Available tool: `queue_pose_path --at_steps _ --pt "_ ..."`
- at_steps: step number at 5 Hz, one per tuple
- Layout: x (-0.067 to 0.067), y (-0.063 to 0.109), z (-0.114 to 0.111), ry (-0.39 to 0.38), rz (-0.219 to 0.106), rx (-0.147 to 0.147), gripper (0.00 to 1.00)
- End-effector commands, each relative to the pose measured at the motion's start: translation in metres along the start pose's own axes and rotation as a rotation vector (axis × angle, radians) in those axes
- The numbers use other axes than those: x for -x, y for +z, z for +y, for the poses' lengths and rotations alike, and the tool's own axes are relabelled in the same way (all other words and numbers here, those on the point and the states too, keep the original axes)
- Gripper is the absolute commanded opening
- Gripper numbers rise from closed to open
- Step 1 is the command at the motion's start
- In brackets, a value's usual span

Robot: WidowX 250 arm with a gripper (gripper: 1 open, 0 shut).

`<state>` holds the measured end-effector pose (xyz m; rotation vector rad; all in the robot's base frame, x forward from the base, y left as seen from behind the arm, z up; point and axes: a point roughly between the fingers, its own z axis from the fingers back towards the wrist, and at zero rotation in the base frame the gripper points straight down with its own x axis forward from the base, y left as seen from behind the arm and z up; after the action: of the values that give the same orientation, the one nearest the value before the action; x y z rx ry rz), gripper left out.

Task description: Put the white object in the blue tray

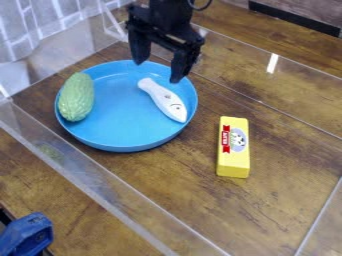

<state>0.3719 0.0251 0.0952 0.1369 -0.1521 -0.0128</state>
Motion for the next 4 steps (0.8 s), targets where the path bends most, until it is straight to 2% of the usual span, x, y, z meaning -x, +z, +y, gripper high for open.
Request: queue_pose_path --at_steps 1,4 --pt "-0.0124 0.0394 0.0063 0.023 -0.107 0.007 1.0" --pt "-0.0195 0.0418 0.0049 0.043 -0.122 0.035 1.0"
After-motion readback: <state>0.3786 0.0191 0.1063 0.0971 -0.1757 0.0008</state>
